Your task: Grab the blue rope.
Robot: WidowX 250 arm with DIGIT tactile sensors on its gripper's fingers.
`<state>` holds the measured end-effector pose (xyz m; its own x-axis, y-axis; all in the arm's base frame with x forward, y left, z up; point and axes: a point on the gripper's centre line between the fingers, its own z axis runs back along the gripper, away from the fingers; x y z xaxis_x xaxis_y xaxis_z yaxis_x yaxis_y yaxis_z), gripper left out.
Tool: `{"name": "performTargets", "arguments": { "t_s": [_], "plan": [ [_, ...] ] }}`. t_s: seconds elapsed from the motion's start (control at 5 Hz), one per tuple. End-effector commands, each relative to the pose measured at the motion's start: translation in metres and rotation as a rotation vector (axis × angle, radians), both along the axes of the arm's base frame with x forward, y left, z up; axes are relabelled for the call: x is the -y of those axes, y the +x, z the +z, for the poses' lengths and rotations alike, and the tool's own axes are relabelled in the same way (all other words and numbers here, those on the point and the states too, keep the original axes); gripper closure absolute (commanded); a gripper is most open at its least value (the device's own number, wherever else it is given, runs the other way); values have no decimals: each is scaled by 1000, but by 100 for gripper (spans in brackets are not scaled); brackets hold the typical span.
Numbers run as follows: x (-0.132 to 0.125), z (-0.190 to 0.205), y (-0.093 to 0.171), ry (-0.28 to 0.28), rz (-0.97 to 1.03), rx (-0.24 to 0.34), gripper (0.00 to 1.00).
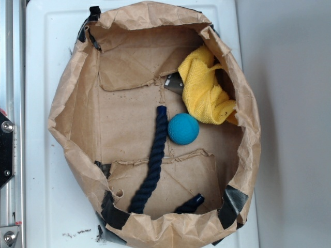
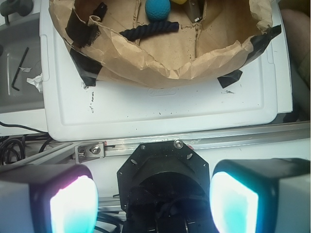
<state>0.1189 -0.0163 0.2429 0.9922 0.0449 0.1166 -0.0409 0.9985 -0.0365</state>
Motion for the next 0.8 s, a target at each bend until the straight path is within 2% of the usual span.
{"name": "performTargets", "arguments": {
  "t_s": [0.0, 0.2, 0.4, 0.6],
  "plan": [
    [0, 0, 0, 0, 0, 0, 0],
    [8, 7, 43, 42, -17, 11, 0],
    [13, 3, 93, -24, -117, -11, 0],
    [18, -12, 126, -9, -219, -4, 0]
  ]
}}
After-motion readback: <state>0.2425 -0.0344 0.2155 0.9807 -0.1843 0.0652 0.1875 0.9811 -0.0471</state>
